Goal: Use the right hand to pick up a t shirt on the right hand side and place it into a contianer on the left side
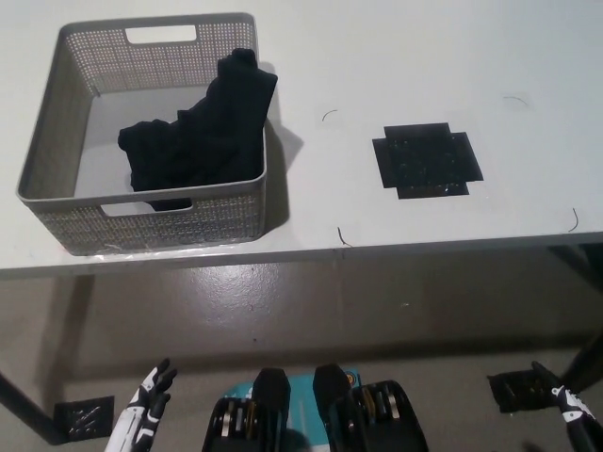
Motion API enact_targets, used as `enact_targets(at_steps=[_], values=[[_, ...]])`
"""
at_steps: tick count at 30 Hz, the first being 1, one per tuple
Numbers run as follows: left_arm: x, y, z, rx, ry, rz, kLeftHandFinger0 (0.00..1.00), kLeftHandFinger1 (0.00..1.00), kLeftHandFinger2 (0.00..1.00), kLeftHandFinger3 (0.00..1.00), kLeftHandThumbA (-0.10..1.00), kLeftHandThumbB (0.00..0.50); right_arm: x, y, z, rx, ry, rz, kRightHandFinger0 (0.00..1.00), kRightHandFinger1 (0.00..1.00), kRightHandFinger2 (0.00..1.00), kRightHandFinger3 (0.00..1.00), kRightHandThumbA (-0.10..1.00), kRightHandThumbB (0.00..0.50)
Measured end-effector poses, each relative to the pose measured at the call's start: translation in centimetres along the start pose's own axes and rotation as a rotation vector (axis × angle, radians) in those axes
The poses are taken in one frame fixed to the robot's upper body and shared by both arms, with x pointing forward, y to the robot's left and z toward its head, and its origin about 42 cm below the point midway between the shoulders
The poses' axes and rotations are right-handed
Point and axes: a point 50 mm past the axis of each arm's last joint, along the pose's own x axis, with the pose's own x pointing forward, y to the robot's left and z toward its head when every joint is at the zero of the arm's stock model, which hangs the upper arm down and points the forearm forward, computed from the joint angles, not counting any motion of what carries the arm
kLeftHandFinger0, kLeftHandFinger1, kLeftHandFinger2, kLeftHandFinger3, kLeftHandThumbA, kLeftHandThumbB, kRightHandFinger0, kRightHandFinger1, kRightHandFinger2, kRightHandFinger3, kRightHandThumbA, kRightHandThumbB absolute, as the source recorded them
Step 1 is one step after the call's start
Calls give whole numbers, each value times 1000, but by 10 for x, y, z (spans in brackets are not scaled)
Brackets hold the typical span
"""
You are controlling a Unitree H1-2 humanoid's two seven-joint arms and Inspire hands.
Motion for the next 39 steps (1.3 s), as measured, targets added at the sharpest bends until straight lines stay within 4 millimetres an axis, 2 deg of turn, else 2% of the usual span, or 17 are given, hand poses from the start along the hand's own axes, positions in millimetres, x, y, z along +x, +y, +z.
enact_targets(at_steps=[3, 4, 5, 6, 12, 17, 19, 24, 28, 34, 37, 39], values=[[-1, 0, 0, -11, 0, 4, 1000, 1000, 1000, 1000, 967, 249, 1, 1, 0, 23, 2, 6, 1000, 1000, 1000, 1000, 1000, 228], [-1, 0, 0, -15, 0, 6, 1000, 1000, 1000, 1000, 982, 282, 2, 1, 0, 30, 2, 6, 1000, 1000, 1000, 1000, 1000, 228], [-2, 0, -1, -19, 1, 7, 1000, 1000, 1000, 1000, 984, 284, 2, 1, 0, 34, 2, 8, 1000, 1000, 1000, 1000, 1000, 228], [-2, 0, -1, -23, 2, 9, 1000, 1000, 1000, 1000, 988, 272, 2, 1, 1, 40, 2, 11, 1000, 1000, 1000, 1000, 1000, 242], [-4, 0, -2, -39, 5, 14, 1000, 1000, 1000, 1000, 981, 280, 6, 1, 1, 59, -2, 22, 1000, 1000, 1000, 1000, 1000, 257], [-4, 0, -1, -41, 5, 15, 1000, 1000, 1000, 1000, 981, 285, 8, 2, 3, 72, -8, 30, 1000, 1000, 1000, 1000, 1000, 257], [-4, 0, -1, -41, 5, 15, 1000, 1000, 1000, 1000, 979, 270, 9, 3, 4, 75, -9, 33, 1000, 1000, 1000, 1000, 1000, 269], [-4, 0, -2, -43, 5, 14, 1000, 1000, 1000, 1000, 999, 281, 9, 5, 4, 82, -9, 40, 1000, 1000, 1000, 1000, 1000, 263], [-4, 0, -2, -38, 5, 12, 1000, 1000, 1000, 1000, 1000, 288, 9, 5, 5, 85, -10, 46, 1000, 1000, 1000, 1000, 1000, 277], [-4, 0, -2, -26, 5, 9, 1000, 1000, 995, 1000, 1000, 283, 9, 5, 5, 90, -10, 57, 1000, 1000, 1000, 1000, 1000, 241], [-4, 0, -2, -27, 6, 9, 1000, 1000, 1000, 1000, 1000, 282, 9, 6, 5, 93, -10, 59, 1000, 1000, 1000, 1000, 1000, 257], [-4, 0, -2, -27, 6, 10, 1000, 1000, 989, 1000, 1000, 302, 9, 6, 5, 94, -11, 61, 1000, 1000, 1000, 1000, 1000, 264]])
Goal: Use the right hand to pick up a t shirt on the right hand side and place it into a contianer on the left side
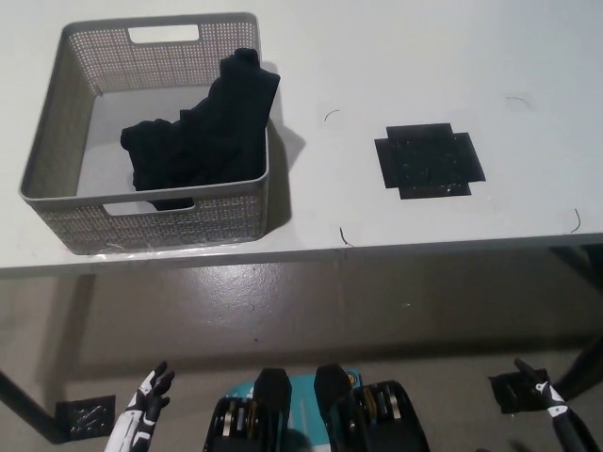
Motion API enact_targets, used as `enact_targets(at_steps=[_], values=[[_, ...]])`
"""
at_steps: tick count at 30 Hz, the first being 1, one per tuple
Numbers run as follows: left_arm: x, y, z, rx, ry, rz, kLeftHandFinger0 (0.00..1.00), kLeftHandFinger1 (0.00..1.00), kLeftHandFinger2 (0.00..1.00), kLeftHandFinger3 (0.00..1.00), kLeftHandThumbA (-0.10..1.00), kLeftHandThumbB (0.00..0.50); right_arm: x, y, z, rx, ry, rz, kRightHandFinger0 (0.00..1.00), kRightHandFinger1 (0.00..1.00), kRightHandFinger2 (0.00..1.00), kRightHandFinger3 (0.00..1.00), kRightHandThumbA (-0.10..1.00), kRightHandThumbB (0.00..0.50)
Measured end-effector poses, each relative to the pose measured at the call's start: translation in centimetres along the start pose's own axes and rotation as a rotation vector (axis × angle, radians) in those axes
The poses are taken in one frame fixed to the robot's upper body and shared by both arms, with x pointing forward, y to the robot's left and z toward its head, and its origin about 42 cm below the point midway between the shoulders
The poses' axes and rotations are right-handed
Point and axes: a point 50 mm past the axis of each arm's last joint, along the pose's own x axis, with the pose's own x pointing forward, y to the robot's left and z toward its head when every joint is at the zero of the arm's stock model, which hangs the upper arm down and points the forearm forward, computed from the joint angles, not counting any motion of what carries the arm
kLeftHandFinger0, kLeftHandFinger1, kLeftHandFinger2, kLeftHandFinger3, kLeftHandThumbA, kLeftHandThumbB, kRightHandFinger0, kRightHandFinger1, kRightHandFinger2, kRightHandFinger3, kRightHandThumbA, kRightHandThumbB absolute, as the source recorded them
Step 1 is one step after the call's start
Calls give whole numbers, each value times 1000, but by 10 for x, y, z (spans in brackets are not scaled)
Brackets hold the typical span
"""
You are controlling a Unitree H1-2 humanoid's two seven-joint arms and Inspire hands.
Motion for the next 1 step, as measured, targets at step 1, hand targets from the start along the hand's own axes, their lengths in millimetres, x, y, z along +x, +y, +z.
enact_targets(at_steps=[1], values=[[0, 0, 0, 0, 0, 0, 1000, 1000, 989, 1000, 1000, 302, 0, 0, 0, 0, 0, 1, 1000, 1000, 1000, 1000, 1000, 264]])
